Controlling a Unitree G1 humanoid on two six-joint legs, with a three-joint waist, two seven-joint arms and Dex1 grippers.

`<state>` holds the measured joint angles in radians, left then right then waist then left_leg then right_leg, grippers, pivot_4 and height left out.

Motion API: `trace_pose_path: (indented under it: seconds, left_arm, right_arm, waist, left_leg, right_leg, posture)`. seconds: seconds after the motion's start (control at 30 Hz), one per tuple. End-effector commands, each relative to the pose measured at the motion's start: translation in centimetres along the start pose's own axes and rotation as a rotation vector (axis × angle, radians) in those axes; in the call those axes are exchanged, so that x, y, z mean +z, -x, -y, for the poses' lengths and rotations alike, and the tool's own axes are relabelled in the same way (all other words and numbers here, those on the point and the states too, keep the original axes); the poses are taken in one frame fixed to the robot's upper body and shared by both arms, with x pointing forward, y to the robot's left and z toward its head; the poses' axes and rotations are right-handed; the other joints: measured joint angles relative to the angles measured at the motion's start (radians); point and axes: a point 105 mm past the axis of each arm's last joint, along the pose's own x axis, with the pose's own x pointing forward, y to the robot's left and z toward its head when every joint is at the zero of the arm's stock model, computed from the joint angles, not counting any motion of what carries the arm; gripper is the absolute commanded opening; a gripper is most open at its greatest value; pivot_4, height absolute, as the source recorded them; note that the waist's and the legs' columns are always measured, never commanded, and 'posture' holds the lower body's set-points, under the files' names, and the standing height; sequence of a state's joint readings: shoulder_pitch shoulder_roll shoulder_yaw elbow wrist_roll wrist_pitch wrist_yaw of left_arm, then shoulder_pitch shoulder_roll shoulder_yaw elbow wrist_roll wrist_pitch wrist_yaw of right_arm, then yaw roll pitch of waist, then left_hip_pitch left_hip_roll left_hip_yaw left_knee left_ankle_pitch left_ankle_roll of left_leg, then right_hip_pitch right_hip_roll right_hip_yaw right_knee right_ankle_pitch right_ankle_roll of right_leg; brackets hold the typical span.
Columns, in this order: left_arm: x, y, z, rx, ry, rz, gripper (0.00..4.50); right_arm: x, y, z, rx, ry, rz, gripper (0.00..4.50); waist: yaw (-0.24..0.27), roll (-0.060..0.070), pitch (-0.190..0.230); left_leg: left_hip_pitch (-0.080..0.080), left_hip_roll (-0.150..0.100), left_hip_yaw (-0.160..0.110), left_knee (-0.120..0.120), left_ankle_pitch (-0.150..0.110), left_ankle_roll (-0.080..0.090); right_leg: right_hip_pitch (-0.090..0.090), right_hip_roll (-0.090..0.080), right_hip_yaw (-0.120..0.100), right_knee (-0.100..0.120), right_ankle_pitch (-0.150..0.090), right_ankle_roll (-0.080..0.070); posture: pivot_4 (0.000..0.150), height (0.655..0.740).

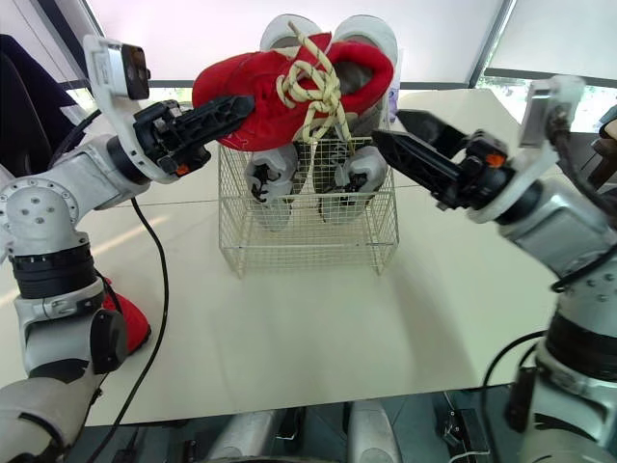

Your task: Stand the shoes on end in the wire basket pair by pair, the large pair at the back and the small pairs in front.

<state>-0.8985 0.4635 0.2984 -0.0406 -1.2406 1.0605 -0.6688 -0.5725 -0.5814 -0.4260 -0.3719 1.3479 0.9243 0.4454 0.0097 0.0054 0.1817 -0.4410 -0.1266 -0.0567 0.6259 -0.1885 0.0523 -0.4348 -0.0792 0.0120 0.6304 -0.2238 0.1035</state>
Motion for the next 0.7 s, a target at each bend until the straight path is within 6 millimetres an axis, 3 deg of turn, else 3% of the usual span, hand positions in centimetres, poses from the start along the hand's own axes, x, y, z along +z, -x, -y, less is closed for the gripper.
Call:
trace_pose_path:
  seconds: [0.03, 0.3, 0.47, 0.6, 0.7]
  left_arm:
    - [1.3, -0.5, 1.2, -0.047, -0.043, 0.052, 0.25]
    - [0.7, -0.8, 1.0, -0.036, -0.038, 0.059, 0.25]
    - [0.6, -0.9, 1.1, -0.032, -0.040, 0.072, 0.25]
    - [0.6, -0.9, 0.9, -0.015, -0.039, 0.085, 0.25]
    - [0.3, -0.9, 0.7, 0.006, -0.021, 0.073, 0.25]
  right_arm:
    - [1.1, -2.2, -1.9, 0.080, -0.045, 0.108, 4.50]
    - [2.7, -4.9, -3.6, 0.185, -0.119, 0.234, 4.50]
    - [2.5, -5.7, -4.0, 0.211, -0.128, 0.238, 4.50]
    - [2.2, -6.1, -3.8, 0.215, -0.135, 0.231, 3.24]
    - [2.2, -6.2, -3.9, 0.221, -0.135, 0.226, 1.83]
  waist:
    - [0.000, 0.000, 0.000]
    - [0.002, 0.000, 0.000]
    - [0.000, 0.000, 0.000]
    - [0.000, 0.000, 0.000]
    - [0.001, 0.000, 0.000]
  left_leg:
    - [0.000, 0.000, 0.000, 0.000, 0.000, 0.000]
    - [0.000, -0.001, 0.000, 0.000, 0.000, 0.000]
    - [0.000, -0.001, 0.000, 0.000, 0.000, 0.000]
    - [0.000, -0.001, 0.000, 0.000, 0.000, 0.000]
    - [0.000, -0.001, 0.000, 0.000, 0.000, 0.000]
  right_leg:
    - [0.000, 0.000, 0.000, 0.000, 0.000, 0.000]
    - [0.000, 0.000, 0.000, -0.001, 0.000, 0.001]
    - [-0.001, 0.000, 0.000, 0.000, 0.001, 0.000]
    - [-0.001, 0.001, 0.000, 0.000, 0.001, 0.001]
    - [-0.001, 0.001, 0.000, 0.000, 0.001, 0.001]
  posture:
    - [0.150, 0.7400]
    - [0.150, 0.7400]
    - [0.150, 0.7400]
    - [0.150, 0.7400]
    - [0.150, 0.7400]
